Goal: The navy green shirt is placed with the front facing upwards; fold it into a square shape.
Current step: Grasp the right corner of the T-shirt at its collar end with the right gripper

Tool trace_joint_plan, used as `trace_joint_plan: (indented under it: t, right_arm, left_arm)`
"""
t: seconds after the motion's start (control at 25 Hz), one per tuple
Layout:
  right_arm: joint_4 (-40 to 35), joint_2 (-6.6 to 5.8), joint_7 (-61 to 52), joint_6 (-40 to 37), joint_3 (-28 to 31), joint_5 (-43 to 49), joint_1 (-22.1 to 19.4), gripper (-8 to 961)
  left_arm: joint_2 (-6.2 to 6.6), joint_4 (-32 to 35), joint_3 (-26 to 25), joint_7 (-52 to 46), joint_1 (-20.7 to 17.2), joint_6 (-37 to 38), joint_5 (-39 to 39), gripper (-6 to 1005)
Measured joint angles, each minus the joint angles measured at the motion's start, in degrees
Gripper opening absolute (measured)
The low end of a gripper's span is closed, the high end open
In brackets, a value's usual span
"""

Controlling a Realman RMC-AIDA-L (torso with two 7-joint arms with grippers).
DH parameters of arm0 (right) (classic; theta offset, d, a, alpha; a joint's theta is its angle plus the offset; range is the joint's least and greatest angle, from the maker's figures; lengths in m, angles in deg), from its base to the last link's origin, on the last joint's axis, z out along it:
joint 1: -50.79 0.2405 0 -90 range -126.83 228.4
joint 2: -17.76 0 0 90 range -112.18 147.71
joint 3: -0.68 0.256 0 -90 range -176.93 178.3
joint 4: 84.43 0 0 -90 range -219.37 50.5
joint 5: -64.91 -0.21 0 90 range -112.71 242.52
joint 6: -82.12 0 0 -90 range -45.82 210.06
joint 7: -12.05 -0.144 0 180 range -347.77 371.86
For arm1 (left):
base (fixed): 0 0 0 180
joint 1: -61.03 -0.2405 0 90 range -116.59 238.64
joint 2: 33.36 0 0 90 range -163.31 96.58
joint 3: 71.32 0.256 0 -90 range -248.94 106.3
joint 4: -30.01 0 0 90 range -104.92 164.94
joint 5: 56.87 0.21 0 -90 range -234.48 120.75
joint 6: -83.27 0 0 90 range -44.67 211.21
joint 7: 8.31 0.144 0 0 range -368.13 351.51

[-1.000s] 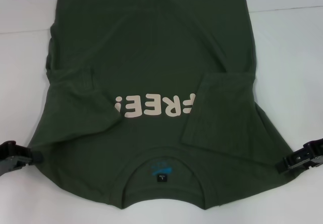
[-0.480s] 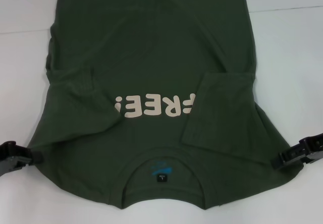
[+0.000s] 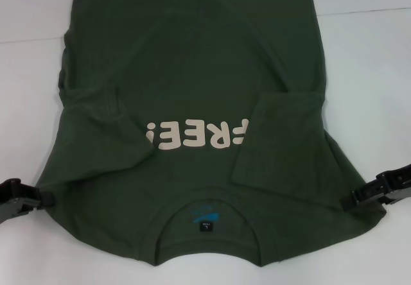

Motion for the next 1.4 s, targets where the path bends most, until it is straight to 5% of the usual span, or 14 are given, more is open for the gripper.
trace_joint_plan:
  t: [0.24,1.04,1.24,1.4]
  right_arm:
    - [0.6,0.45,0.1,-0.3,-1.1,0.3,0.3,811]
    - [0.0,0.26,0.0,-1.1,-1.3,0.2,0.5,153]
    - [-0.1,0.1,0.1,-1.7,-1.3,0.3,0.6,37]
    - [-0.2,-0.07,0.3,-2.2,-1.3,0.2,0.6,36]
  left_arm:
    - [0.0,0.0,-0.4,-0.1,0.1,0.0,0.0,31]
    - [0.19,0.0,-0.5,-0.3,0.2,0.5,0.2,34]
    - [0.26,0.0,-0.3,-0.2,0.3,1.9,0.4,34]
    - [0.43,0.0,-0.1,0.0,0.3,3.4,0.4,35]
